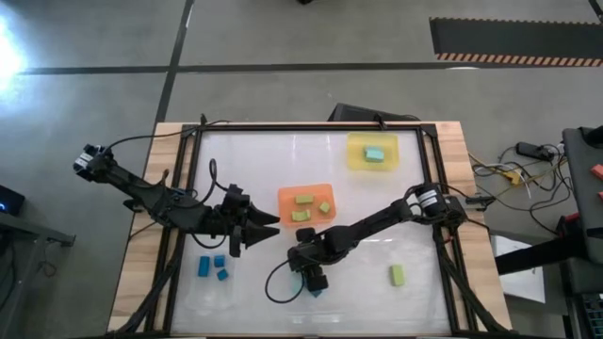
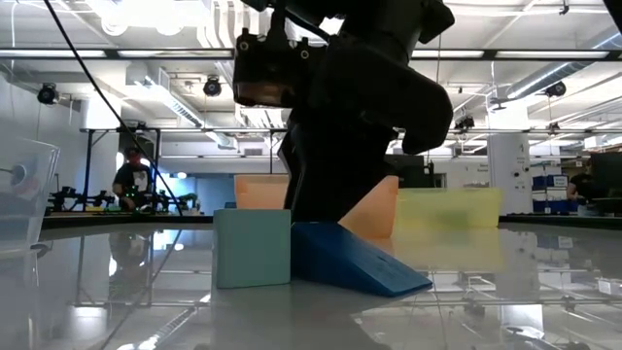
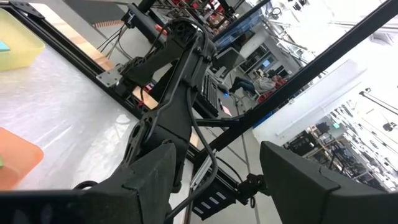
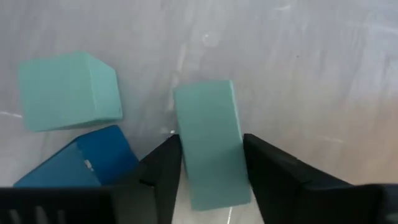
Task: Sort & place blocks by color
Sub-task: Put the light blue block into the yellow bin
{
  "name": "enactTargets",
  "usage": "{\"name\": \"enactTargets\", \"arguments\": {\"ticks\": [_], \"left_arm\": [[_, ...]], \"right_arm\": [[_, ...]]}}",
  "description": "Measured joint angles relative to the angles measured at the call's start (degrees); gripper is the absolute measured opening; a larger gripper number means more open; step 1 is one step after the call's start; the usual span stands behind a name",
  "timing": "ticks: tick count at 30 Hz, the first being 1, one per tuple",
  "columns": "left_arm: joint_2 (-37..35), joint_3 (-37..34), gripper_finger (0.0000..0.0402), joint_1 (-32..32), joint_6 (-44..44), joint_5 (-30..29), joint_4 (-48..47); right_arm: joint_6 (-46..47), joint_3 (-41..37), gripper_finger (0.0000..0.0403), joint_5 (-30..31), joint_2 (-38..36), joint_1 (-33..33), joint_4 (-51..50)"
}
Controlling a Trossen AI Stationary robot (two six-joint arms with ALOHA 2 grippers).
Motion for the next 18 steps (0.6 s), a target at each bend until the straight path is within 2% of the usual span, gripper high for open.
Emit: {"name": "enactTargets", "arguments": {"ticks": [4, 12, 18], "left_arm": [[0.00, 0.00, 0.0217, 0.37, -0.02, -0.09, 0.00], [-0.06, 0.00, 0.0217, 2.57, -0.07, -0.39, 0.01], [-0.15, 0.00, 0.0217, 5.88, -0.11, -0.44, 0.07]], "right_arm": [[0.75, -0.07, 0.0120, -0.80, -0.32, -0.04, 0.07], [2.09, -0.31, 0.0119, -1.35, -5.30, -0.39, -2.79], [2.13, -0.24, 0.0119, 0.75, -13.75, -3.57, -12.83]]}}
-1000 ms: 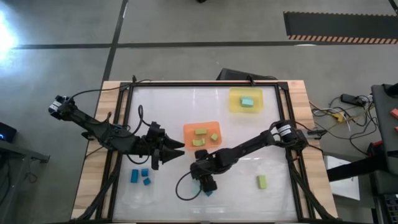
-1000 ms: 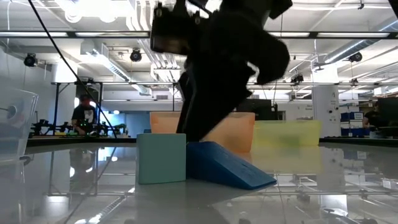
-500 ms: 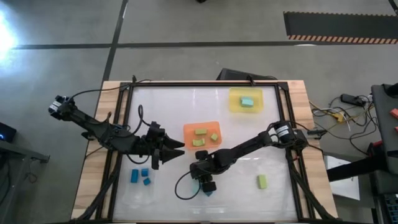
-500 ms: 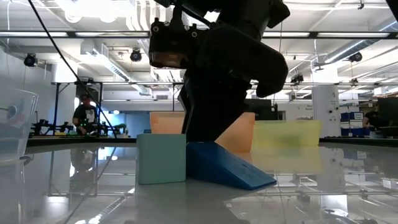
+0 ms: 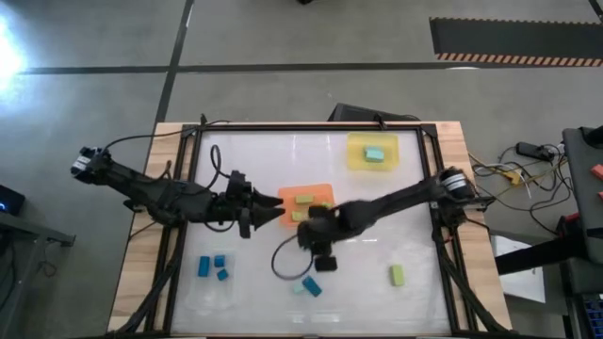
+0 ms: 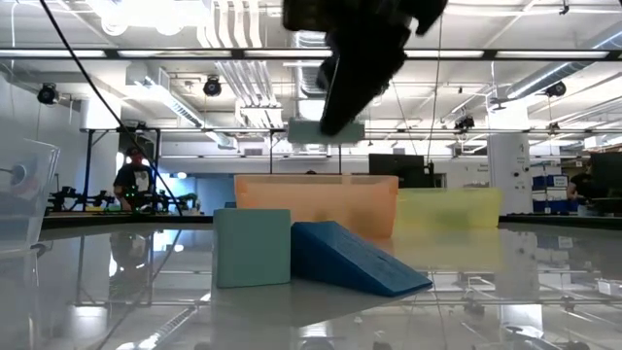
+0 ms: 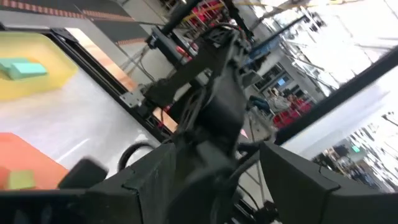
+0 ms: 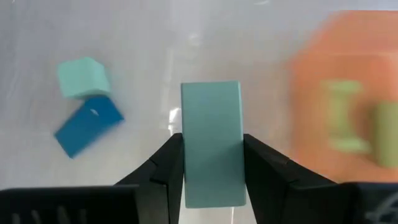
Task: Sort & place blocks by color
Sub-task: Put the light blue block into the yellow bin
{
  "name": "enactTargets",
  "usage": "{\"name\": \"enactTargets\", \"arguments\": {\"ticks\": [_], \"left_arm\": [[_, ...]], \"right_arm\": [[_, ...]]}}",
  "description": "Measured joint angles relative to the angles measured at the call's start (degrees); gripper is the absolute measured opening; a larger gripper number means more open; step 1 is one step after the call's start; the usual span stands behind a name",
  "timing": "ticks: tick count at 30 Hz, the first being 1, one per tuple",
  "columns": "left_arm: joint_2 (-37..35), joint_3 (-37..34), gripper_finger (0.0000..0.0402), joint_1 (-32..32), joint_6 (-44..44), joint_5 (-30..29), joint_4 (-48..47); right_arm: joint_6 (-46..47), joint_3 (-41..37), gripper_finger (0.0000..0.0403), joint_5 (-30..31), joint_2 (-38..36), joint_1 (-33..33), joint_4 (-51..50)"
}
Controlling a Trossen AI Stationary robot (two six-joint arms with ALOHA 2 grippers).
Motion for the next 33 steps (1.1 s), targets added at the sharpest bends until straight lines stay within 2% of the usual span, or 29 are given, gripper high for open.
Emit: {"name": "enactTargets", "arguments": {"ticks": [6, 11, 16, 22, 25, 30, 33], "left_arm": [[-0.47, 0.18, 0.0217, 3.98, -0.20, 0.00, 0.20], [-1.30, 0.15, 0.0217, 6.76, -0.22, 0.00, 0.28], [-1.73, 0.15, 0.0217, 8.55, -0.23, 0.00, 0.10], [-1.97, 0.04, 0.0217, 10.36, -0.24, 0.00, 0.01], [-1.92, 0.04, 0.0217, 11.03, -0.24, 0.00, -0.01], [-1.92, 0.04, 0.0217, 11.76, -0.24, 0.00, 0.00], [-1.92, 0.04, 0.0217, 11.94, -0.24, 0.00, 0.00]], "right_arm": [[-0.07, -0.46, 0.0119, 4.99, -8.94, -7.23, -8.48], [2.50, -3.08, 0.0119, 7.02, -14.49, -17.77, -10.54], [11.27, -7.71, 0.0119, 7.23, -17.43, -31.47, -10.98], [25.98, -14.62, 0.0119, 6.68, -16.84, -46.05, -9.03], [30.37, -18.18, 0.0119, 5.67, -16.45, -50.09, -6.03], [36.98, -20.84, 0.0125, 5.51, -16.47, -53.18, -3.54], [37.83, -21.20, 0.0135, 5.88, -16.47, -54.01, -2.38]]}}
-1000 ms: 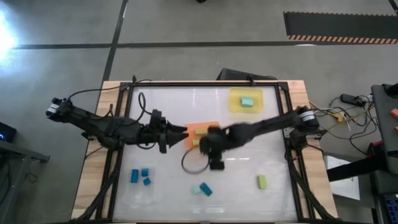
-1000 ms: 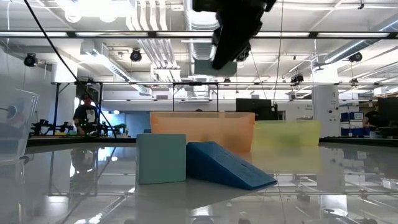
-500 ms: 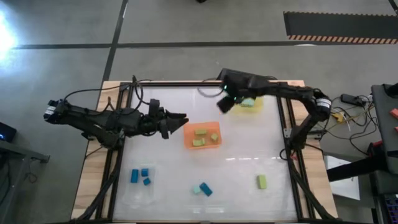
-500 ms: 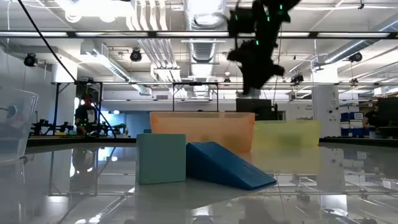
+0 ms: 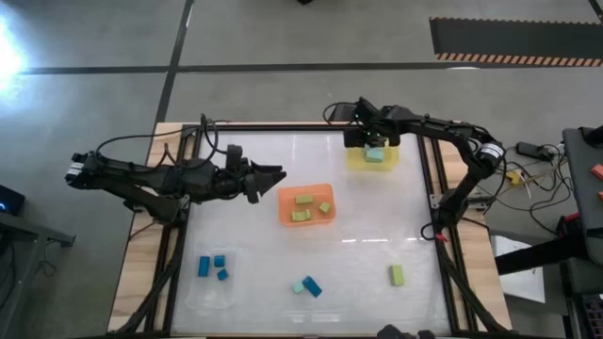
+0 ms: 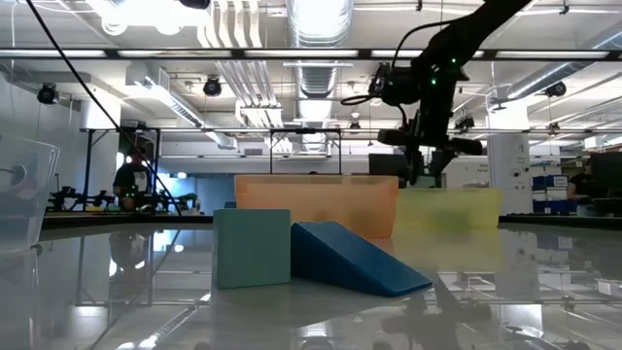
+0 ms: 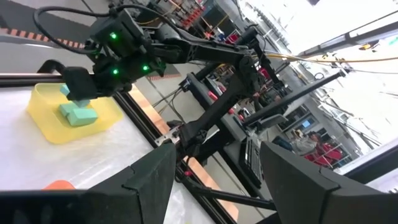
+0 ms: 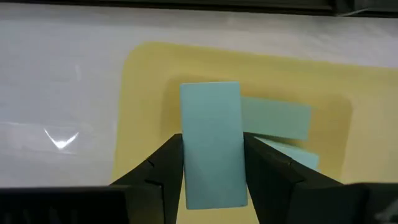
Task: Sort & place blocks by color
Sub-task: Put the light blue block into the yellow bin, then put the blue block into the transparent bin
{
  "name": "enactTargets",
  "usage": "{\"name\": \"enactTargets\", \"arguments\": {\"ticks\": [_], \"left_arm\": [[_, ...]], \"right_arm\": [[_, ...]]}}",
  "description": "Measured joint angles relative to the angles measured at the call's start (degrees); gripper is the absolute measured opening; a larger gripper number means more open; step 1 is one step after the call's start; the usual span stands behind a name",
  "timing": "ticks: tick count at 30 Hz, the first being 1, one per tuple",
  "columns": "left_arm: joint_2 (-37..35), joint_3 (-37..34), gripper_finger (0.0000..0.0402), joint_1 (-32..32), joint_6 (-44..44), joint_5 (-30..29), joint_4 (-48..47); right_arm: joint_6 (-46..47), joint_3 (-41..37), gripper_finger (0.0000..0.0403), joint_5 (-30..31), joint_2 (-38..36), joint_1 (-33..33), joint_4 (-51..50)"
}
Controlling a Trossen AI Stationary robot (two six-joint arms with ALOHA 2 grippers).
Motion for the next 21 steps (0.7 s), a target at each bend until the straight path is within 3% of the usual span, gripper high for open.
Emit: {"name": "enactTargets", "arguments": {"ticks": [16, 21], "left_arm": [[0.00, -0.02, 0.0217, 0.69, 0.00, 0.00, -0.04], [0.00, -0.30, 0.0217, 0.69, 0.00, 0.01, -0.73]], "right_arm": [[-0.24, -0.40, 0.0202, -0.26, -0.06, -0.17, 3.99], [-1.99, -0.31, 0.0206, -7.80, -1.04, 0.11, 3.89]]}}
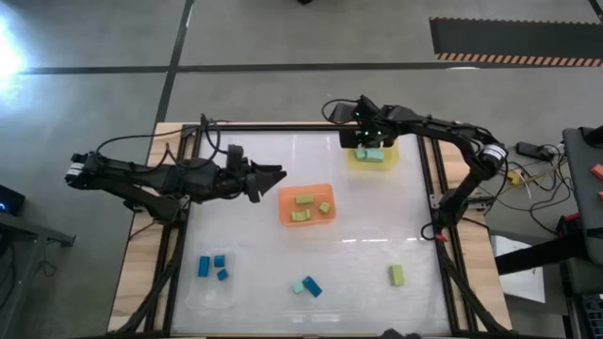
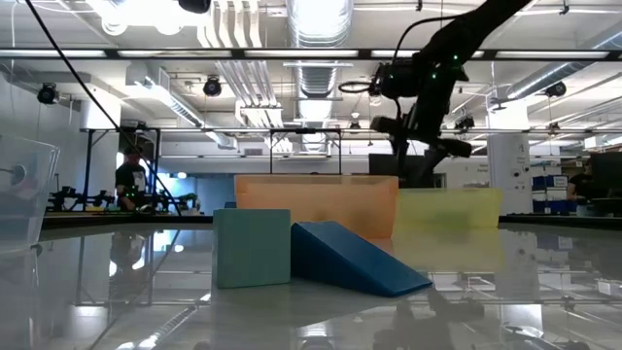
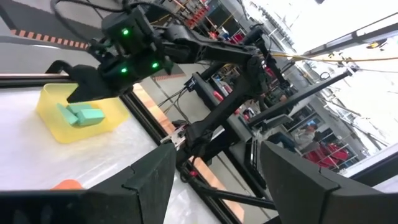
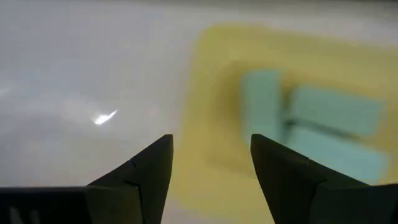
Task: Sort & place blocks by color
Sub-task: Put the blue block into the transparent bin
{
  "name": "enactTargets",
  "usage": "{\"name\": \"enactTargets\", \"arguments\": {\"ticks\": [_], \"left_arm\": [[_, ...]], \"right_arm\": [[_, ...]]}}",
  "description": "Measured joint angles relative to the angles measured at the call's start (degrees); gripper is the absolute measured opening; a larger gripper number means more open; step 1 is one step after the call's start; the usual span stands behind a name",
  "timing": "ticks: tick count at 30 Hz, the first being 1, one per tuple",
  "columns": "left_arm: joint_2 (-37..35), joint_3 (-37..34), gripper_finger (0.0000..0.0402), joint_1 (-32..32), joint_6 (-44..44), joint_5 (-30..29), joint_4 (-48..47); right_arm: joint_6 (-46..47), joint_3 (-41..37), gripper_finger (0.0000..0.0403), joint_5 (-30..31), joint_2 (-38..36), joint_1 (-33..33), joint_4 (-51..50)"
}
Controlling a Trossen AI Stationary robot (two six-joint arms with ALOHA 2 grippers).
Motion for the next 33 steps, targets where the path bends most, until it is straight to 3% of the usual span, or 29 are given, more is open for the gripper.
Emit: {"name": "enactTargets", "arguments": {"ticks": [5, 8, 13, 24, 33], "left_arm": [[0.00, -1.03, 0.0217, -0.04, -0.13, 1.57, -1.27], [-0.02, -1.48, 0.0217, -0.04, -1.56, 3.08, -3.04], [-0.02, -1.67, 0.0217, -0.09, -4.52, 3.60, -7.44], [-0.02, -1.67, 0.0217, -0.15, -4.55, 3.68, -7.38], [0.24, -1.65, 0.0217, -3.01, -4.19, 6.48, -6.86]], "right_arm": [[-0.86, 0.27, 0.0201, -11.92, -2.27, 3.39, -0.01], [-0.08, 0.27, 0.0194, -14.32, -4.38, 8.03, -0.24], [4.23, 0.27, 0.0185, -14.48, -8.03, 17.57, -0.02], [17.53, 0.29, 0.0175, -14.28, -12.22, 39.01, 4.24], [27.86, 2.99, 0.0175, -6.44, -9.00, 53.28, 7.38]]}}
